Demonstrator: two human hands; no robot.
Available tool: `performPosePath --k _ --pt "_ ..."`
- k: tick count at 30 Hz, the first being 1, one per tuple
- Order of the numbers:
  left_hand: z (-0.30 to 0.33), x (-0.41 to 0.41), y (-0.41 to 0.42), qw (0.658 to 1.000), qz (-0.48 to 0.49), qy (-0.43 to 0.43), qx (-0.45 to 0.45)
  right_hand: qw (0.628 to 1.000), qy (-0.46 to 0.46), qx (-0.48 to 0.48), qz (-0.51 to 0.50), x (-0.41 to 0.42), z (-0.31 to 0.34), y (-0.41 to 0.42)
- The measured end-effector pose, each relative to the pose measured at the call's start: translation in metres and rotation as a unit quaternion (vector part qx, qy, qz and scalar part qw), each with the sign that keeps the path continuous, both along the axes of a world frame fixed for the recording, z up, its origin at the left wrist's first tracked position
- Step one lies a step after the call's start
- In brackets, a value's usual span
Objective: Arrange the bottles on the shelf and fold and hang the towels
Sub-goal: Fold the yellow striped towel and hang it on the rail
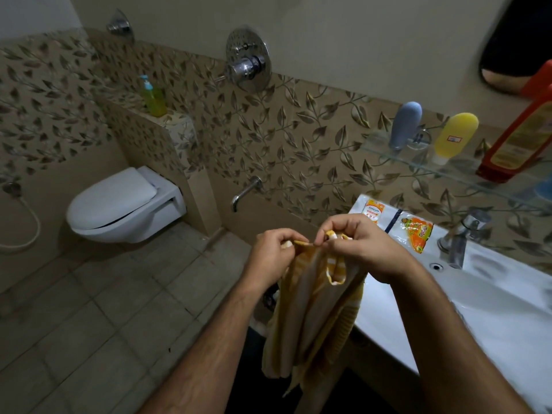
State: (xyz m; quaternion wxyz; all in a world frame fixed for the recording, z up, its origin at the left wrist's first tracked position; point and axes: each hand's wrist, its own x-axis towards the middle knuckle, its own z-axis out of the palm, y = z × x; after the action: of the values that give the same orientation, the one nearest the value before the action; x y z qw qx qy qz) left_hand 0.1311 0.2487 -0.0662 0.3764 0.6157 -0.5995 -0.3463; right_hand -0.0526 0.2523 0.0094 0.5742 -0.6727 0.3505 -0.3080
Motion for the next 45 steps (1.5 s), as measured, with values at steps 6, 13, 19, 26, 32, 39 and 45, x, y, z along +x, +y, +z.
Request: performPosePath --k 6,13,19,26,32,39,45 --pt "0.011 0.024 -0.007 0.983 0.180 -0.007 0.033 0.960 0.248 -0.018 -0.128 -0.018 -0.011 -0.004" --pt "0.028 0.045 -0.025 0.973 0.227 -0.012 0.044 0.870 0.492 -0.015 0.032 -0.011 -0.007 0.008" --pt "0.034 0.072 -0.038 0.964 0.255 -0.027 0.077 0.868 0.483 -0.118 -0.012 -0.024 -0.022 0.000" --pt "-0.014 0.070 -0.034 0.969 0.194 -0.039 0.145 0.964 0.129 -0.029 -0.229 -0.016 -0.029 -0.007" --pt "-0.049 0.065 -0.010 0.964 0.177 0.006 0.199 0.924 0.111 -0.014 -0.366 0.006 -0.037 -0.020" --pt "-0.038 0.081 0.004 0.967 0.170 0.065 0.177 0.888 0.220 -0.054 -0.401 0.010 -0.033 -0.035" --pt "-0.010 0.051 0.015 0.987 0.048 0.120 0.093 0.939 0.219 -0.116 -0.238 0.022 -0.043 -0.033"
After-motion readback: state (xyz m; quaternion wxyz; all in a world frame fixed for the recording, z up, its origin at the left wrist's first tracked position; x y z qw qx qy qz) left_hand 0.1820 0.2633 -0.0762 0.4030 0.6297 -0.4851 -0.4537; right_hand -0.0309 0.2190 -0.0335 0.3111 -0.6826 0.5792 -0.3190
